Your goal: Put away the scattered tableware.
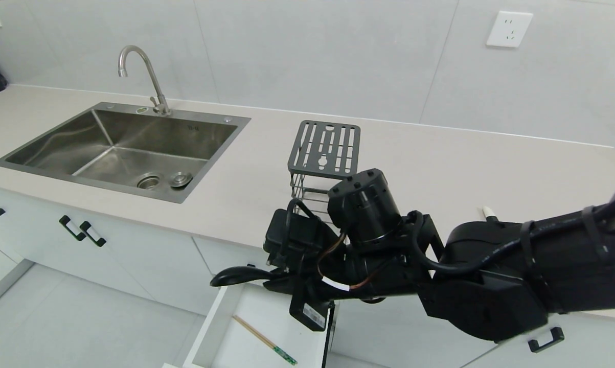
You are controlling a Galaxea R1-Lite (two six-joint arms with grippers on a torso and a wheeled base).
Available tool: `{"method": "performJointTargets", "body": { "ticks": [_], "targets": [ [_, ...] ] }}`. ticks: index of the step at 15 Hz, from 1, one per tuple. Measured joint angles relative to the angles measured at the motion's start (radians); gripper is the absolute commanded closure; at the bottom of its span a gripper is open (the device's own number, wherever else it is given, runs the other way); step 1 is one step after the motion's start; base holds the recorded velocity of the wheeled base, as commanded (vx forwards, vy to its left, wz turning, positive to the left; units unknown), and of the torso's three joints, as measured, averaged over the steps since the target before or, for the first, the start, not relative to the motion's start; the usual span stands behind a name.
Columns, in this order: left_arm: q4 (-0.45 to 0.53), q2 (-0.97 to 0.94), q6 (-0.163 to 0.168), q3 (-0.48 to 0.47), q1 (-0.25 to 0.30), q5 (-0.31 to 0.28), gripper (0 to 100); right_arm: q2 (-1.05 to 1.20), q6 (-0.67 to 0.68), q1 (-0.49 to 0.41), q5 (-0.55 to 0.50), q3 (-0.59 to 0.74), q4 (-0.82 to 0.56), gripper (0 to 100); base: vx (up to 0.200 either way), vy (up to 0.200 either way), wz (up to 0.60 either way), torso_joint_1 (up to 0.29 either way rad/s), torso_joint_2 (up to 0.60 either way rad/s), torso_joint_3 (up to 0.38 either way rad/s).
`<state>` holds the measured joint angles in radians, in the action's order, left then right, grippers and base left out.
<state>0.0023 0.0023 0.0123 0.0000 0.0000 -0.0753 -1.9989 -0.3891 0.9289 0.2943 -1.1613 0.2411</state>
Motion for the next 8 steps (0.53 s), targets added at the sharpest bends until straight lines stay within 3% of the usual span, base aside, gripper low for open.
{"method": "performJointTargets", "body": {
  "ticks": [2,6,8],
  "targets": [
    [-0.001,0.000,0.000,0.000,0.000,0.000,0,-0.021,-0.028,0.000,0.000,-0.025,-0.008,100,0.000,0.000,0.00,-0.039,0.09,0.041],
    [-0.001,0.000,0.000,0.000,0.000,0.000,0,-0.051,-0.066,-0.001,0.000,-0.046,-0.014,100,0.000,0.000,0.00,-0.185,0.37,0.183],
    [-0.001,0.000,0.000,0.000,0.000,0.000,0,-0.062,-0.067,-0.001,0.000,-0.053,-0.013,100,0.000,0.000,0.00,-0.061,0.14,0.061]
  ]
}}
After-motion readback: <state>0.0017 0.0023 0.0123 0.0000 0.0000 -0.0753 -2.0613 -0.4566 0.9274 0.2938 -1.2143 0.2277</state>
